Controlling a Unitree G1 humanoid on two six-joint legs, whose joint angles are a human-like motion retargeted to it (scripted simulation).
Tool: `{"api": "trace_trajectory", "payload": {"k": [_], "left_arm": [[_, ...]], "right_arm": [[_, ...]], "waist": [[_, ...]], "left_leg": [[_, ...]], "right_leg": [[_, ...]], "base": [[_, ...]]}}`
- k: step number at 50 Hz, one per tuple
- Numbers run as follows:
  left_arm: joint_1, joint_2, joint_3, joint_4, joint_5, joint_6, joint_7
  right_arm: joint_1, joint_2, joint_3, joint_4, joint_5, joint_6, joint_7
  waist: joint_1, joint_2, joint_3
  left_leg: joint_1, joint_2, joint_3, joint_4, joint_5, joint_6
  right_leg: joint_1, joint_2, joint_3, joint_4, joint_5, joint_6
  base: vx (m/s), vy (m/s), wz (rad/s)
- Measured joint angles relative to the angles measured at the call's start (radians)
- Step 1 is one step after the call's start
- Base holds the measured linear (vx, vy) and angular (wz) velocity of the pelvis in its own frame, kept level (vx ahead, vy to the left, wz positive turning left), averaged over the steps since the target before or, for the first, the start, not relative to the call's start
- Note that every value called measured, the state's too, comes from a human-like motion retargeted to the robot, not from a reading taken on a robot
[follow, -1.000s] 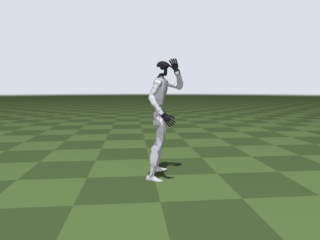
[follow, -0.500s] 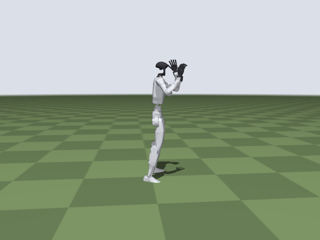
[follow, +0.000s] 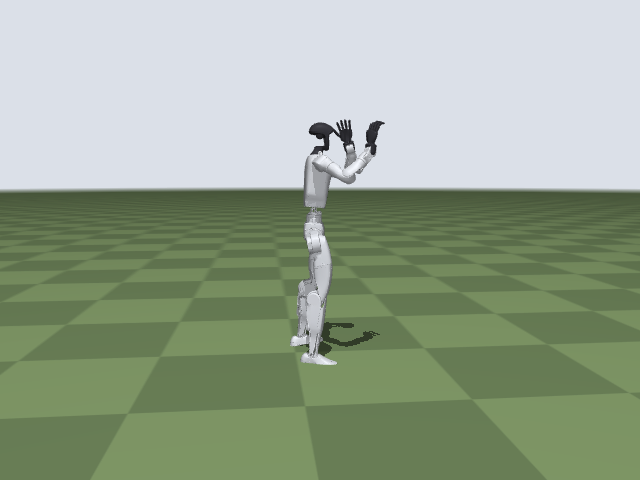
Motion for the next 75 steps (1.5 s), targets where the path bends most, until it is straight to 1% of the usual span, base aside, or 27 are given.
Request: {"api": "trace_trajectory", "payload": {"k": [4,7,10,15,17,20,25,28,30,36,40,43,45,50,55,61,64,66,70,75], "left_arm": [[-0.017,-0.027,-0.007,0.005,0.005,0.006,0.011],[-0.015,-0.056,-0.014,0.009,0.0,0.016,-0.001],[-0.007,-0.093,-0.019,0.01,-0.007,0.031,-0.025],[0.003,-0.165,-0.038,0.006,-0.002,0.061,-0.098],[0.001,-0.189,-0.044,0.004,0.001,0.071,-0.129],[-0.001,-0.214,-0.052,0.0,0.002,0.081,-0.153],[-0.005,-0.235,-0.06,0.002,0.007,0.077,-0.14],[-0.006,-0.247,-0.062,0.01,0.002,0.078,-0.142],[-0.007,-0.255,-0.064,0.015,-0.003,0.081,-0.144],[-0.008,-0.272,-0.065,0.025,-0.013,0.081,-0.123],[-0.002,-0.282,-0.064,0.022,-0.013,0.089,-0.151],[0.006,-0.287,-0.063,0.017,-0.015,0.095,-0.185],[0.011,-0.288,-0.061,0.014,-0.017,0.096,-0.193],[0.021,-0.285,-0.053,0.016,-0.022,0.087,-0.178],[0.029,-0.286,-0.044,0.018,-0.022,0.088,-0.184],[0.033,-0.29,-0.038,0.016,-0.012,0.09,-0.182],[0.033,-0.29,-0.035,0.014,-0.02,0.095,-0.172],[0.03,-0.286,-0.032,0.012,-0.037,0.102,-0.16],[0.024,-0.279,-0.025,0.008,-0.096,0.119,-0.131],[0.024,-0.272,-0.019,0.0,-0.186,0.134,-0.092]], "right_arm": [[-0.219,-0.103,0.159,0.264,-0.037,0.063,-0.026],[-0.387,-0.129,0.317,0.507,-0.023,0.09,0.019],[-0.529,-0.123,0.495,0.756,0.01,0.093,0.132],[-0.678,-0.076,0.83,1.16,0.015,0.095,0.399],[-0.694,-0.045,0.905,1.282,0.046,0.093,0.491],[-0.683,-0.016,0.937,1.393,0.095,0.101,0.559],[-0.648,-0.027,0.933,1.407,0.091,0.101,0.542],[-0.637,-0.039,0.928,1.397,0.077,0.103,0.556],[-0.636,-0.043,0.926,1.398,0.072,0.107,0.563],[-0.656,-0.043,0.925,1.406,0.083,0.108,0.517],[-0.673,-0.029,0.913,1.405,0.131,0.097,0.586],[-0.677,-0.011,0.901,1.408,0.158,0.097,0.654],[-0.671,0.003,0.896,1.41,0.16,0.1,0.665],[-0.632,0.039,0.877,1.408,0.129,0.104,0.605],[-0.586,0.07,0.842,1.409,0.123,0.107,0.599],[-0.523,0.097,0.783,1.416,0.149,0.11,0.574],[-0.491,0.114,0.703,1.428,0.247,0.125,0.522],[-0.472,0.129,0.618,1.438,0.373,0.138,0.465],[-0.45,0.163,0.396,1.457,0.745,0.135,0.329],[-0.442,0.203,0.133,1.442,1.227,0.057,0.182]], "waist": [[0.002,0.012,-0.008],[0.003,0.017,-0.01],[0.007,0.022,-0.006],[0.02,0.026,0.011],[0.024,0.029,0.02],[0.03,0.033,0.032],[0.035,0.041,0.052],[0.035,0.043,0.061],[0.036,0.043,0.066],[0.037,0.037,0.072],[0.037,0.032,0.07],[0.037,0.031,0.064],[0.036,0.03,0.057],[0.035,0.027,0.033],[0.037,0.02,0.006],[0.048,0.014,-0.021],[0.058,0.012,-0.032],[0.065,0.01,-0.036],[0.079,0.007,-0.042],[0.095,0.005,-0.048]], "left_leg": [[-0.007,0.015,-0.015,0.008,0.003,-0.011],[-0.013,0.029,-0.029,0.016,0.005,-0.019],[-0.022,0.044,-0.044,0.022,0.007,-0.026],[-0.043,0.068,-0.072,0.025,0.014,-0.028],[-0.053,0.076,-0.085,0.021,0.019,-0.026],[-0.067,0.086,-0.105,0.012,0.029,-0.022],[-0.089,0.094,-0.142,-0.007,0.054,-0.017],[-0.1,0.095,-0.162,-0.012,0.071,-0.014],[-0.107,0.094,-0.171,-0.012,0.081,-0.012],[-0.124,0.084,-0.163,-0.01,0.102,-0.01],[-0.127,0.079,-0.142,-0.022,0.107,-0.013],[-0.125,0.078,-0.13,-0.037,0.11,-0.017],[-0.121,0.078,-0.126,-0.046,0.113,-0.02],[-0.105,0.081,-0.119,-0.051,0.11,-0.022],[-0.086,0.082,-0.098,-0.036,0.092,-0.022],[-0.068,0.073,-0.075,-0.016,0.065,-0.03],[-0.061,0.067,-0.069,-0.011,0.056,-0.031],[-0.056,0.062,-0.066,-0.01,0.051,-0.031],[-0.045,0.054,-0.062,-0.011,0.044,-0.027],[-0.033,0.047,-0.057,-0.013,0.037,-0.021]], "right_leg": [[0.007,0.008,-0.024,0.016,-0.017,-0.006],[0.008,0.016,-0.041,0.03,-0.032,-0.014],[0.008,0.026,-0.059,0.039,-0.044,-0.025],[0.006,0.047,-0.09,0.038,-0.05,-0.041],[0.005,0.055,-0.102,0.035,-0.049,-0.043],[0.002,0.066,-0.122,0.028,-0.045,-0.038],[-0.006,0.075,-0.155,0.021,-0.041,-0.016],[-0.008,0.076,-0.171,0.02,-0.04,-0.008],[-0.009,0.074,-0.179,0.02,-0.041,-0.007],[-0.005,0.063,-0.193,0.027,-0.05,-0.016],[0.004,0.06,-0.192,0.033,-0.058,-0.025],[0.012,0.064,-0.186,0.034,-0.063,-0.029],[0.019,0.068,-0.181,0.034,-0.065,-0.03],[0.032,0.076,-0.164,0.032,-0.068,-0.025],[0.044,0.074,-0.147,0.033,-0.073,-0.026],[0.06,0.062,-0.132,0.031,-0.082,-0.042],[0.069,0.056,-0.126,0.027,-0.085,-0.051],[0.075,0.051,-0.123,0.024,-0.086,-0.056],[0.085,0.045,-0.119,0.018,-0.087,-0.062],[0.094,0.038,-0.113,0.016,-0.086,-0.065]], "base": [[0.07,-0.12,0.24],[0.04,-0.13,0.28],[0.02,-0.13,0.29],[-0.01,-0.14,0.31],[-0.03,-0.14,0.32],[-0.03,-0.14,0.33],[-0.04,-0.13,0.34],[-0.03,-0.11,0.31],[-0.03,-0.09,0.26],[-0.01,-0.05,0.13],[0.0,0.0,0.0],[0.0,0.0,0.0],[0.03,0.02,-0.1],[0.06,0.06,-0.22],[0.06,0.08,-0.2],[0.05,0.09,-0.13],[0.05,0.09,-0.09],[0.04,0.08,-0.07],[0.04,0.07,-0.06],[0.04,0.06,-0.05]]}}
